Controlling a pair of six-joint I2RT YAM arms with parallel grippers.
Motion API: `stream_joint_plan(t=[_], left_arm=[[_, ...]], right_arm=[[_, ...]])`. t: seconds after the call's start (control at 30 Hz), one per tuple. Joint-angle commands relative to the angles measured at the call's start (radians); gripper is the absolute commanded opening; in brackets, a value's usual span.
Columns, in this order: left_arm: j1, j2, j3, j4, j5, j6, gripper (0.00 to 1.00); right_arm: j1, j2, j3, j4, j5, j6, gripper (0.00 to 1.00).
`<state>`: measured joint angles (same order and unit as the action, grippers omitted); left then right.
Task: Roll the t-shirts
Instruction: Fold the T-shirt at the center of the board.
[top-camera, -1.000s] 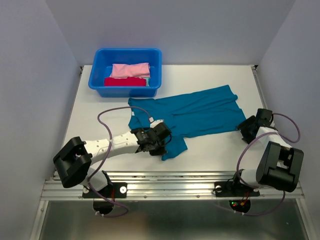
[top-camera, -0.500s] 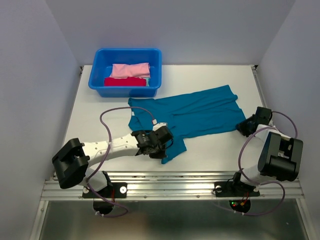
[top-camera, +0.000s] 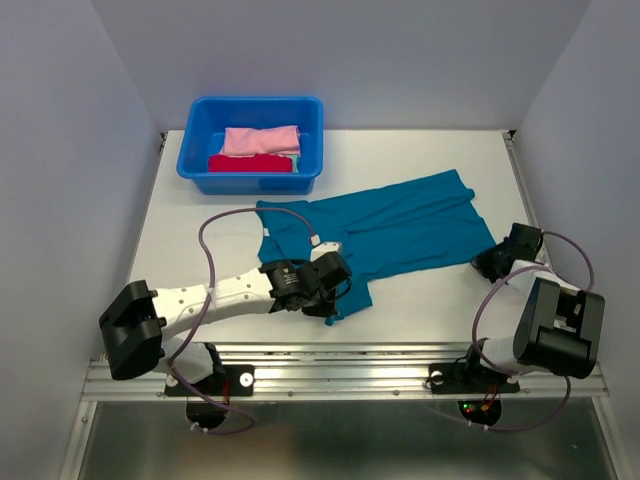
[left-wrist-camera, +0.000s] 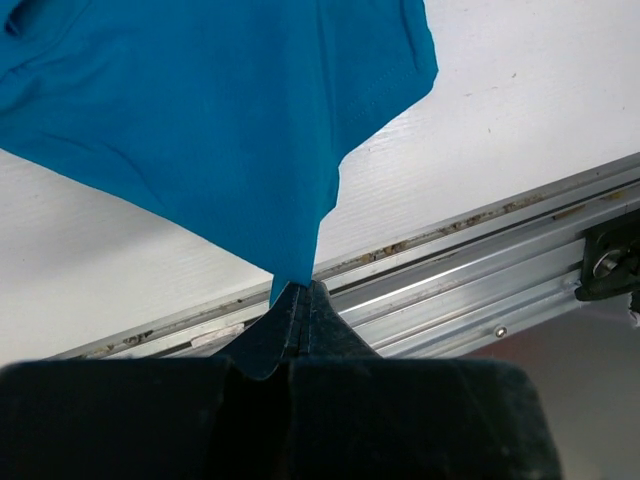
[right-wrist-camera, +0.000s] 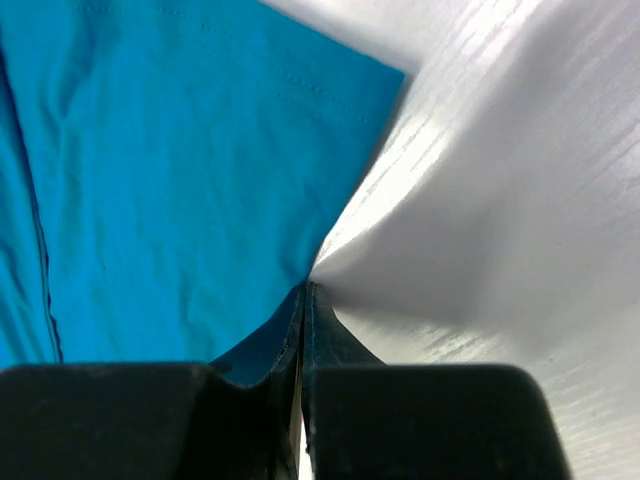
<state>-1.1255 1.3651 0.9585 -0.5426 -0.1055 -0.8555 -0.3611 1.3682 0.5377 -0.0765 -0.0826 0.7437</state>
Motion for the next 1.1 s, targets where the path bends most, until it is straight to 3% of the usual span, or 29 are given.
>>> stream_joint_plan(t=[0.0,0.1,0.2,0.3,0.37,0.5,0.57,1.07], left_arm=[[-0.017,-0.044,-0.004,-0.019,-0.007,-0.02,0.0],[-0.017,-0.047,-0.015,-0.013,-0.008,-0.028,0.0],[-0.017,-0.041,-0.018,-0.008,-0.007,-0.03,0.0],[-0.019,-0.026,-0.01,-0.003,-0.007,-0.022,0.0],[-0.019,-0.012,0.0,-0.005,-0.007,-0.016,0.0],[-0.019,-0.004,0.016,-0.019,-0.017,-0.011,0.0],[-0.019,-0.008,0.02,-0.023,-0.02,-0.011,0.0],[-0.042,-0.086,-0.026,-0.037,0.016,-0.013,0.0]], right_arm=[[-0.007,-0.04,-0.036,0.007,0.04,-0.004,0.06],[-0.007,-0.038,-0.03,0.004,0.055,-0.004,0.45],[-0.007,0.021,0.001,0.007,0.041,-0.01,0.48],[-0.007,0.081,0.019,0.021,0.032,-0.006,0.45],[-0.007,0.094,0.022,0.043,0.026,0.0,0.37],[-0.007,0.091,0.019,0.046,0.032,0.003,0.07],[-0.007,0.078,0.019,0.043,0.037,0.003,0.01],[-0.007,-0.115,-0.005,-0.097,0.11,0.002,0.01]])
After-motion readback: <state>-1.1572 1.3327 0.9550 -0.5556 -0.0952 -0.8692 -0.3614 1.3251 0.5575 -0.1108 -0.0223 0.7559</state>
